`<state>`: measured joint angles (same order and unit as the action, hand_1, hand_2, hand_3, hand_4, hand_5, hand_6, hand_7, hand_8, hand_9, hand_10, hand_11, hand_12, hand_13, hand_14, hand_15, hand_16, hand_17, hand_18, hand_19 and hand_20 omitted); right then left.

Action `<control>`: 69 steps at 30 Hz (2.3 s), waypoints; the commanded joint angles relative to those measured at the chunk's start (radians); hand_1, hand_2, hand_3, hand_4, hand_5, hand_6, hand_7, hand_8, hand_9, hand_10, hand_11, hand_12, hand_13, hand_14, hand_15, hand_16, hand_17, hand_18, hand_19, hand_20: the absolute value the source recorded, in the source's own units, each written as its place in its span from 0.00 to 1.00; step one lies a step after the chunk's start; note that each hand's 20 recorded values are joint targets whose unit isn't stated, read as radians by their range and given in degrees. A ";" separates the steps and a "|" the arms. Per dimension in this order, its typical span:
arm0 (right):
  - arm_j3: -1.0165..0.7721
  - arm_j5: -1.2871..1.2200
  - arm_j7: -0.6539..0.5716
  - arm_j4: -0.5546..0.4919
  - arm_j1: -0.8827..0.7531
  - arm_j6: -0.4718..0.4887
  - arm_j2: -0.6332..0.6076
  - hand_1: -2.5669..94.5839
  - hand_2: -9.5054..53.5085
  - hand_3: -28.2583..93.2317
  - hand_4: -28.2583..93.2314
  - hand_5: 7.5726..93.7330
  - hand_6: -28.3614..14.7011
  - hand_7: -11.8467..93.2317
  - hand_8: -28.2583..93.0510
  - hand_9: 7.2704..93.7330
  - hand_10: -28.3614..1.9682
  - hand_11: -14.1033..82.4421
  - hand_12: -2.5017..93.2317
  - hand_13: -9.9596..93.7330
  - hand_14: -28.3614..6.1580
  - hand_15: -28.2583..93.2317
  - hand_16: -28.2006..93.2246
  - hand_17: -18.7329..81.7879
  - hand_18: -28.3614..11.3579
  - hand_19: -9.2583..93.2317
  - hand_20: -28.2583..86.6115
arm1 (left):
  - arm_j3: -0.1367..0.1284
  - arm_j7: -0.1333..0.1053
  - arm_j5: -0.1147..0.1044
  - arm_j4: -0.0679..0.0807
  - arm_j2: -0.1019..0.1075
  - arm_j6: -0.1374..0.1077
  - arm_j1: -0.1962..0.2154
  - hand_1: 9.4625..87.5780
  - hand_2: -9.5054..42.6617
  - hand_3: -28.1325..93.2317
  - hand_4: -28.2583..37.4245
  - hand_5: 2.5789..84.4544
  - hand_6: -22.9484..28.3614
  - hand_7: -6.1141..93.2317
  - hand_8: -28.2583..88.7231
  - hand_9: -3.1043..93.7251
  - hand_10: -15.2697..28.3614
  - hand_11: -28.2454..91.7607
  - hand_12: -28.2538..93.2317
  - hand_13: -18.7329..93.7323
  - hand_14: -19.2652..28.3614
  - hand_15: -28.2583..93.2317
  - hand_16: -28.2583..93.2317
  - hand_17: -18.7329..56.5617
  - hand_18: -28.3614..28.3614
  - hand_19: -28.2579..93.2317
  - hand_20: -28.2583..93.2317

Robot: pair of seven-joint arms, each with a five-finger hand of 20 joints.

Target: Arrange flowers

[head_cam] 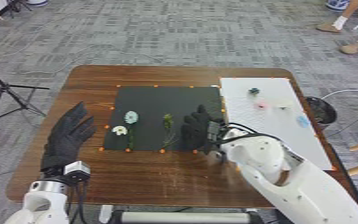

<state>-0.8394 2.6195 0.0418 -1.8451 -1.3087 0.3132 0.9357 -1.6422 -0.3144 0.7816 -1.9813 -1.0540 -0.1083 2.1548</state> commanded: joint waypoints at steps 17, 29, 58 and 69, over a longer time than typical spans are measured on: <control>0.022 0.051 -0.015 0.093 0.040 0.001 0.117 0.26 0.22 1.00 0.11 0.57 0.67 0.34 0.11 0.31 0.41 0.83 0.58 0.41 0.37 0.92 0.55 0.22 0.16 0.74 0.68 | 0.008 0.003 0.004 0.001 -0.003 0.020 -0.009 0.17 0.07 0.77 0.00 0.28 0.48 0.26 0.15 0.26 0.58 0.33 0.40 0.33 0.68 0.37 0.29 0.09 0.87 0.59 0.30; 0.019 0.044 -0.029 0.100 0.040 -0.004 0.135 0.25 0.22 1.00 0.10 0.57 0.67 0.34 0.11 0.31 0.41 0.83 0.58 0.41 0.36 0.92 0.55 0.22 0.17 0.74 0.68 | 0.009 0.006 0.003 0.001 -0.006 0.021 -0.009 0.17 0.07 0.77 0.00 0.28 0.48 0.26 0.15 0.26 0.58 0.33 0.40 0.33 0.68 0.37 0.29 0.09 0.87 0.59 0.30; 0.029 0.063 -0.030 0.128 0.066 -0.007 0.170 0.25 0.22 1.00 0.10 0.57 0.68 0.34 0.11 0.31 0.41 0.83 0.58 0.41 0.36 0.92 0.55 0.23 0.17 0.74 0.68 | 0.013 0.010 0.007 0.006 -0.010 0.025 -0.018 0.17 0.07 0.77 0.00 0.28 0.48 0.26 0.15 0.26 0.58 0.33 0.40 0.33 0.68 0.37 0.29 0.09 0.87 0.59 0.31; -0.013 0.066 -0.087 0.117 0.060 0.012 0.137 0.25 0.20 1.00 0.10 0.56 0.66 0.33 0.11 0.30 0.41 0.83 0.59 0.41 0.37 0.92 0.55 0.22 0.16 0.74 0.68 | 0.006 0.013 0.008 0.001 -0.014 0.031 -0.005 0.17 0.07 0.77 0.00 0.28 0.48 0.26 0.15 0.26 0.58 0.33 0.40 0.33 0.68 0.38 0.29 0.09 0.87 0.58 0.31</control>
<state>-0.8181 2.6730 -0.0015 -1.7175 -1.2479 0.3141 1.1013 -1.6313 -0.3095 0.7845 -1.9760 -1.0574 -0.0897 2.1346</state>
